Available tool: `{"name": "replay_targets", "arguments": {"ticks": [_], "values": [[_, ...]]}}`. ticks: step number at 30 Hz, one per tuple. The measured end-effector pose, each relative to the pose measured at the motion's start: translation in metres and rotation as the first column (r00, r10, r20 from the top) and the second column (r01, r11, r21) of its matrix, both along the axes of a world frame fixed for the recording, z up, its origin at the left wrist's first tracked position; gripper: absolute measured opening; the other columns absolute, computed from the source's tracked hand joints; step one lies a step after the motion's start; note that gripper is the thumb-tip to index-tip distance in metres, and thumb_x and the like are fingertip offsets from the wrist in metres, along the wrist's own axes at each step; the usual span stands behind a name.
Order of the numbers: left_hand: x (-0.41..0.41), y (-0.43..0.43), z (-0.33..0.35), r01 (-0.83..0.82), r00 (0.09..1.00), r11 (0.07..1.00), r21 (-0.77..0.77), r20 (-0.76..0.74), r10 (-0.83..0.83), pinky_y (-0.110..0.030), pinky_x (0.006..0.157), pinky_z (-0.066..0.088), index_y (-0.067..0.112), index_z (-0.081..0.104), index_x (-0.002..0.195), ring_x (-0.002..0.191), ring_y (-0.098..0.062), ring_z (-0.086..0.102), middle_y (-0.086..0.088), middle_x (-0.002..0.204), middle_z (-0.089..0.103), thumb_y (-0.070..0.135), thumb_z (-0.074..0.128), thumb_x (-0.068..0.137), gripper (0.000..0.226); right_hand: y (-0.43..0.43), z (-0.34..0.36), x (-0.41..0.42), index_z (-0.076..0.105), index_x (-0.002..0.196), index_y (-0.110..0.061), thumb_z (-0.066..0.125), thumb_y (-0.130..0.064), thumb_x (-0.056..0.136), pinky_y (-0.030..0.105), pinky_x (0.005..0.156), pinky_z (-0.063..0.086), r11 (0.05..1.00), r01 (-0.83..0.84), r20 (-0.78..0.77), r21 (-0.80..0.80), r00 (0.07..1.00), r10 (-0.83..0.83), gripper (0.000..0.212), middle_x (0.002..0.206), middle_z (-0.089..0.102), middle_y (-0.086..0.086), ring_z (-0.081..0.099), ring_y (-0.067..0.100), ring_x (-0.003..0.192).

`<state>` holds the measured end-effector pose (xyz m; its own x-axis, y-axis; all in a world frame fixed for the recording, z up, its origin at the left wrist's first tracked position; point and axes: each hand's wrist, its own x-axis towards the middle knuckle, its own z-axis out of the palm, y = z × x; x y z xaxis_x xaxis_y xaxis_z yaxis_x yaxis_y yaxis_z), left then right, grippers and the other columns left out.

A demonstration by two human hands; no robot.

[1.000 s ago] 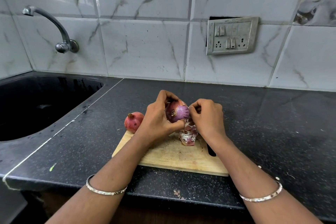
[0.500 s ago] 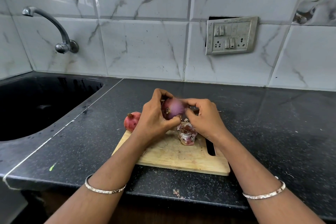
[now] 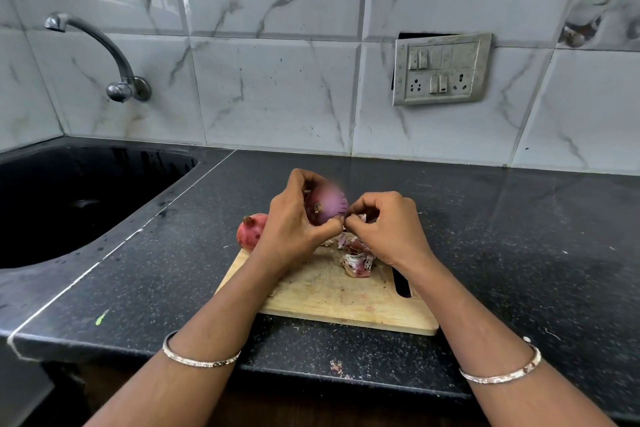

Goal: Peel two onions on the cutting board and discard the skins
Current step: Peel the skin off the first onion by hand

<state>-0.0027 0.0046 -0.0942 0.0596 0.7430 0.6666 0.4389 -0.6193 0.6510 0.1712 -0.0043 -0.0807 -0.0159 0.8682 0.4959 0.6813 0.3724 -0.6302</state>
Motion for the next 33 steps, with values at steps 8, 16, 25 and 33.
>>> {"name": "replay_targets", "arguments": {"ticks": [8,16,25,33], "values": [[0.001,-0.001,-0.001,0.026,0.999,1.000,0.001,-0.042,-0.026,-0.010,0.078,0.048,0.018,0.054,0.114,0.098,0.001,0.061,0.011,0.105,0.064,0.018,0.083,0.070,0.052,0.003,0.003,0.006,0.074,0.076,-0.022,0.075,-0.018,0.083,0.019,0.065,0.051,0.994,-0.014,-0.139,0.106,0.990,0.029,0.008,0.071,0.071,-0.010,0.065,0.003,0.069],[-0.001,0.000,-0.001,0.061,0.990,0.997,0.052,-0.132,-0.053,-0.029,0.091,0.054,0.020,0.063,0.117,0.106,-0.005,0.063,0.010,0.112,0.065,0.032,0.073,0.065,0.054,0.005,0.002,0.006,0.080,0.111,-0.021,0.074,-0.022,0.093,0.034,0.086,0.061,0.979,-0.159,-0.150,0.130,0.972,0.178,0.019,0.100,0.078,-0.009,0.072,0.000,0.094],[-0.002,0.002,-0.002,0.074,0.980,0.995,0.072,-0.191,-0.059,-0.020,0.098,0.049,0.019,0.067,0.120,0.111,-0.004,0.060,0.008,0.119,0.064,0.041,0.071,0.066,0.058,0.010,-0.001,0.009,0.079,0.112,-0.015,0.071,-0.011,0.094,0.035,0.088,0.060,0.976,-0.135,-0.075,0.170,0.986,0.150,0.020,0.100,0.079,-0.002,0.073,0.006,0.095],[-0.003,0.001,0.000,0.058,0.975,0.998,0.018,-0.214,-0.053,-0.005,0.102,0.037,0.018,0.066,0.134,0.117,0.003,0.054,0.005,0.131,0.063,0.048,0.066,0.068,0.073,0.009,-0.002,0.010,0.076,0.115,-0.010,0.072,-0.005,0.092,0.010,0.088,0.052,0.956,-0.193,0.007,0.223,0.981,0.196,0.024,0.106,0.078,0.003,0.071,0.005,0.100]]}}
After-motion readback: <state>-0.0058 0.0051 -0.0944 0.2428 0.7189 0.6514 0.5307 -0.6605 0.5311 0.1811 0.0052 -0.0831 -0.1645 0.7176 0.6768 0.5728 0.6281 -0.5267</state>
